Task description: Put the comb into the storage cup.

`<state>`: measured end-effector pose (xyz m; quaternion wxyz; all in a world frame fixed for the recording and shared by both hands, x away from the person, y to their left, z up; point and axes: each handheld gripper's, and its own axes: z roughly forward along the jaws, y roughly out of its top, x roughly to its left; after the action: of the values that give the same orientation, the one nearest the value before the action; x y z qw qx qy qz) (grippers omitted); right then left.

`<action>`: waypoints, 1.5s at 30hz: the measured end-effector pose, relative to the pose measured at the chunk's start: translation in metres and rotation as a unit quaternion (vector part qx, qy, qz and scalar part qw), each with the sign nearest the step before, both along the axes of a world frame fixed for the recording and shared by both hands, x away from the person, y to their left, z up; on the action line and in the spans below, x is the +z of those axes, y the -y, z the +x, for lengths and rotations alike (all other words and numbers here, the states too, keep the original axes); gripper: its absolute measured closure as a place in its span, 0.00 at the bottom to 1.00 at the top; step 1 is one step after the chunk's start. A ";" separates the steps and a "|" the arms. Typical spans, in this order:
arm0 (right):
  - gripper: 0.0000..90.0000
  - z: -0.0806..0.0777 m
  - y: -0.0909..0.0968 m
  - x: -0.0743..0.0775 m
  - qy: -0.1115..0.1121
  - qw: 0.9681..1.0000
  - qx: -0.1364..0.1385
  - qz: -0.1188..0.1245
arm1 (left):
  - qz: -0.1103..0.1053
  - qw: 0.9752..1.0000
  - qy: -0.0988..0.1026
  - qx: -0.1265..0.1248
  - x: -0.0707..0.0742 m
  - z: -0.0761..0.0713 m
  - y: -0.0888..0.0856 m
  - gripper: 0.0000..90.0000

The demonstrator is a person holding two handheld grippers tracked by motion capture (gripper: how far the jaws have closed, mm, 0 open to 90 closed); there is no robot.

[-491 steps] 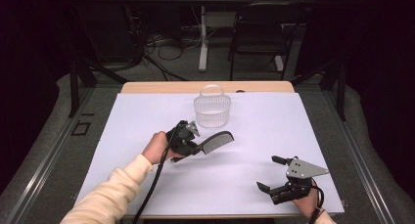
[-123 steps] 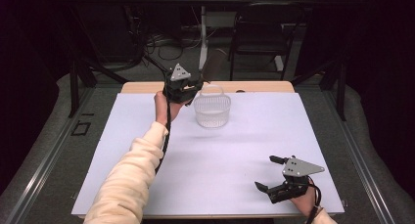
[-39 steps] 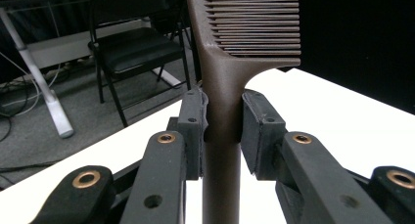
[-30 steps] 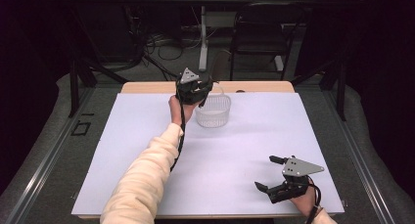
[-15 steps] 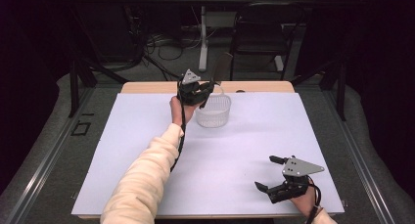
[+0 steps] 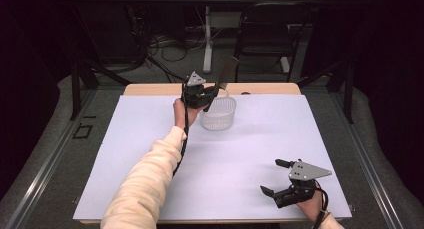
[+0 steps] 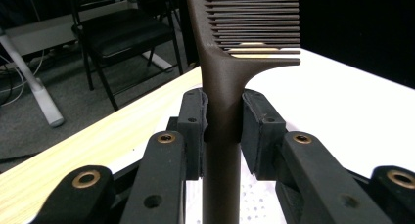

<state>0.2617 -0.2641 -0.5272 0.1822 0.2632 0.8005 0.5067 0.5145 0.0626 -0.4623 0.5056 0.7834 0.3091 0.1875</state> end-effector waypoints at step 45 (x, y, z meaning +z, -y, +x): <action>0.00 0.000 0.000 0.000 -0.004 1.000 0.000 0.000 | 0.051 0.998 -0.010 -0.043 -0.008 0.003 0.004 0.80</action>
<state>0.2618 -0.2640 -0.5275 0.1792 0.2651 0.8013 0.5054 0.5177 0.0585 -0.4707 0.4693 0.8226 0.2705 0.1729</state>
